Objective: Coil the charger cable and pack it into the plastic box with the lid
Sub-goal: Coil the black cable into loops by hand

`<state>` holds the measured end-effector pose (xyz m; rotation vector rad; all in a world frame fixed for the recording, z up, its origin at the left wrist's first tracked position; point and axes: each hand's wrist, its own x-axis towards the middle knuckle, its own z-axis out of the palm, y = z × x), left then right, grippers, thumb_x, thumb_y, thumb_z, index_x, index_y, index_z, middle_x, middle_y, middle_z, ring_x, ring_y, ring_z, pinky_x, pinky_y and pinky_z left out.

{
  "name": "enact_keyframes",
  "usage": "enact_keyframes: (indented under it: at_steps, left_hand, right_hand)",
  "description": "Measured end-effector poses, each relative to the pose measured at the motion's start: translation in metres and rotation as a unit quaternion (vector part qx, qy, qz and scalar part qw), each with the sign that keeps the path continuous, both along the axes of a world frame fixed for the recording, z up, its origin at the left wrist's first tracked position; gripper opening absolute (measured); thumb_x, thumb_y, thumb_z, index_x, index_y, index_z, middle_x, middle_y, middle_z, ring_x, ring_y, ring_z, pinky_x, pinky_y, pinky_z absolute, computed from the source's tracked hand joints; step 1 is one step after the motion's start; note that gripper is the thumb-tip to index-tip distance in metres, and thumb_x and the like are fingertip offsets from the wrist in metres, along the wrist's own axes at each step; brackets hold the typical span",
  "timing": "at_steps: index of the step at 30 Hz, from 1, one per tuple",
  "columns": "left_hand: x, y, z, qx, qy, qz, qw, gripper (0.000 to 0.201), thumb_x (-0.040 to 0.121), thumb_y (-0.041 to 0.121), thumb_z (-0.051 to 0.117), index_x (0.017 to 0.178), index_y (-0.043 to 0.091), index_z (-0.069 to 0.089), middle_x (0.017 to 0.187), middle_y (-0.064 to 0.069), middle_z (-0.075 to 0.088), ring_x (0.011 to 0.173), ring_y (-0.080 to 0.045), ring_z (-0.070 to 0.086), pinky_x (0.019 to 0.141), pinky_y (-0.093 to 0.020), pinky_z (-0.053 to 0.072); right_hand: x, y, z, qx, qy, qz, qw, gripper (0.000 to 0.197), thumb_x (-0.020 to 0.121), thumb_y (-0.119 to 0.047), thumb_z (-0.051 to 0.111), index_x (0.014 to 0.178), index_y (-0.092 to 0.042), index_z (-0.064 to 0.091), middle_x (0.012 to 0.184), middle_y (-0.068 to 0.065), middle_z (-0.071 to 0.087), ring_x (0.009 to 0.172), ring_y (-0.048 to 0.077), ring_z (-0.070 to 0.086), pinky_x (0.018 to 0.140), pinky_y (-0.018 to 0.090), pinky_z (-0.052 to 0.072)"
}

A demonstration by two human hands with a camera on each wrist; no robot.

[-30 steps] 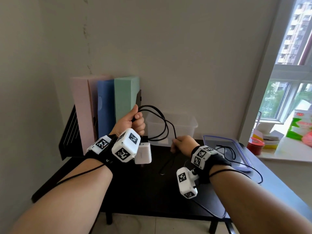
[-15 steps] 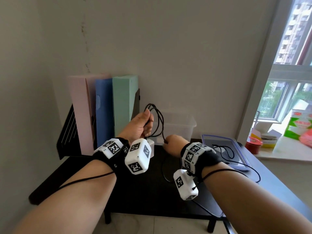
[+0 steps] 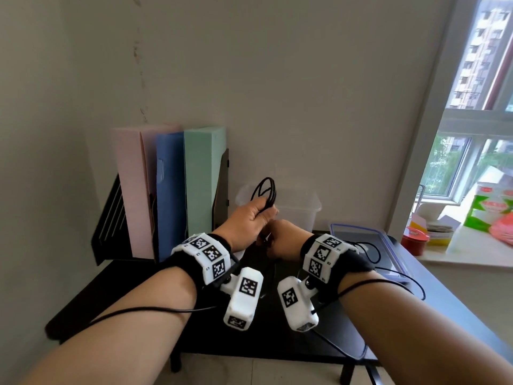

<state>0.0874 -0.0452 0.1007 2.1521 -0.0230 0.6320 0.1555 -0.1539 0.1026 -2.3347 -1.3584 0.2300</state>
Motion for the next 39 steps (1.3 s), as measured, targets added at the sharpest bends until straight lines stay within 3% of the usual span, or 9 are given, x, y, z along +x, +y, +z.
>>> enact_keyframes:
  at_steps: [3,7,12,20,24,28,30,36,39]
  left_hand:
    - [0.002,-0.007,-0.001,0.005,-0.006,-0.014,1.0,0.028,0.095,0.02,0.042,0.108,0.002,0.059,0.091,-0.002,0.061,0.082,-0.007,0.058,0.071,-0.005,0.046]
    - [0.008,-0.008,-0.003,0.089,-0.042,0.022,0.995,0.034,0.092,0.022,0.042,0.107,-0.004,0.059,0.107,-0.021,0.06,0.1,-0.029,0.058,0.091,-0.038,0.048]
    - [0.008,-0.007,-0.005,0.217,-0.043,0.06,0.973,0.035,0.092,0.026,0.041,0.117,0.006,0.056,0.128,-0.009,0.051,0.113,-0.023,0.051,0.099,-0.037,0.042]
    - [0.003,-0.003,-0.003,0.291,0.003,0.123,0.949,0.03,0.093,0.027,0.038,0.116,0.013,0.052,0.138,0.001,0.041,0.103,-0.027,0.058,0.084,-0.04,0.048]
    - [0.0,0.01,-0.008,0.298,0.033,0.14,0.944,0.028,0.094,0.028,0.037,0.107,0.008,0.053,0.116,-0.012,0.051,0.101,-0.032,0.055,0.081,-0.04,0.044]
    - [-0.007,0.03,-0.013,0.231,0.006,0.188,0.955,0.023,0.095,0.029,0.035,0.082,0.012,0.04,0.075,-0.005,0.047,0.077,-0.032,0.052,0.067,-0.035,0.035]
    - [-0.011,0.037,-0.009,0.181,-0.02,0.21,0.961,0.024,0.095,0.03,0.034,0.08,0.012,0.036,0.067,-0.006,0.044,0.068,-0.032,0.047,0.064,-0.039,0.036]
    - [-0.007,0.036,0.005,0.164,-0.1,0.216,0.957,0.027,0.095,0.028,0.036,0.08,0.007,0.04,0.074,-0.023,0.055,0.067,-0.038,0.051,0.064,-0.044,0.04]
    - [-0.006,0.039,0.004,0.177,-0.1,0.215,0.955,0.031,0.095,0.028,0.036,0.083,0.001,0.045,0.072,-0.022,0.055,0.065,-0.037,0.05,0.061,-0.043,0.039]
  right_hand:
    - [0.001,-0.001,0.002,0.082,0.058,0.016,0.995,0.055,0.071,0.007,0.07,0.123,-0.002,0.054,0.111,0.008,0.059,0.094,0.021,0.06,0.08,0.028,0.055]
    - [0.006,0.0,0.0,0.158,0.087,0.009,0.984,0.052,0.07,0.006,0.071,0.118,-0.004,0.056,0.089,-0.003,0.059,0.082,0.012,0.059,0.064,0.017,0.049]
    - [0.011,-0.004,0.004,0.203,0.144,0.032,0.968,0.034,0.068,0.015,0.065,0.082,-0.015,0.056,0.072,-0.006,0.058,0.062,-0.005,0.059,0.059,0.014,0.046]
    - [0.007,-0.003,0.003,0.213,0.188,0.055,0.957,0.045,0.063,0.014,0.07,0.094,-0.015,0.056,0.077,-0.002,0.064,0.065,-0.001,0.063,0.058,0.018,0.05]
    - [0.01,-0.003,0.006,0.109,0.117,-0.002,0.987,0.088,0.061,0.0,0.081,0.135,-0.008,0.035,0.112,0.011,0.065,0.1,0.019,0.063,0.082,0.033,0.055]
    - [0.011,-0.017,-0.002,-0.131,0.157,0.059,0.977,0.073,0.08,-0.003,0.066,0.144,-0.008,0.03,0.114,0.018,0.069,0.063,0.001,0.063,0.069,0.016,0.05]
    - [0.01,-0.02,-0.009,-0.156,0.161,0.071,0.972,0.065,0.086,-0.022,0.064,0.143,-0.011,0.034,0.113,0.018,0.069,0.058,-0.002,0.062,0.08,0.021,0.047]
    - [-0.003,-0.005,-0.014,-0.06,0.262,0.096,0.958,0.049,0.102,-0.031,0.028,0.138,-0.001,0.042,0.136,0.023,0.053,0.115,0.035,0.058,0.104,0.033,0.041]
    - [-0.007,-0.006,-0.008,0.014,0.366,0.081,0.927,0.056,0.102,-0.038,0.021,0.133,0.0,0.047,0.135,0.024,0.054,0.128,0.032,0.05,0.096,0.022,0.043]
